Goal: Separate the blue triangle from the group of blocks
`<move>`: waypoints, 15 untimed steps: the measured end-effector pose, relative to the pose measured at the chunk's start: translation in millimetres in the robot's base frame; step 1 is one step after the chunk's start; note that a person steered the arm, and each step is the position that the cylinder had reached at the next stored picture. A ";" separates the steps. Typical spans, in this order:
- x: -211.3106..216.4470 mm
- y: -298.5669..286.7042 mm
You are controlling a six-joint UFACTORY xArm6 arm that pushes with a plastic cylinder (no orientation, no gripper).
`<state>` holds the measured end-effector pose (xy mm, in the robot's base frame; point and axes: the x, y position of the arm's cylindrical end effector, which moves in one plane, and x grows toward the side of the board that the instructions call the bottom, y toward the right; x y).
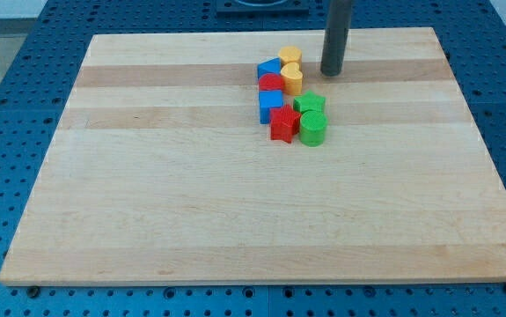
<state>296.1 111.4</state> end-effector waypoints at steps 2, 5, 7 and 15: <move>39.4 -1.4; 46.4 -75.0; 43.4 -80.3; 11.3 -86.6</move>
<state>307.4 24.7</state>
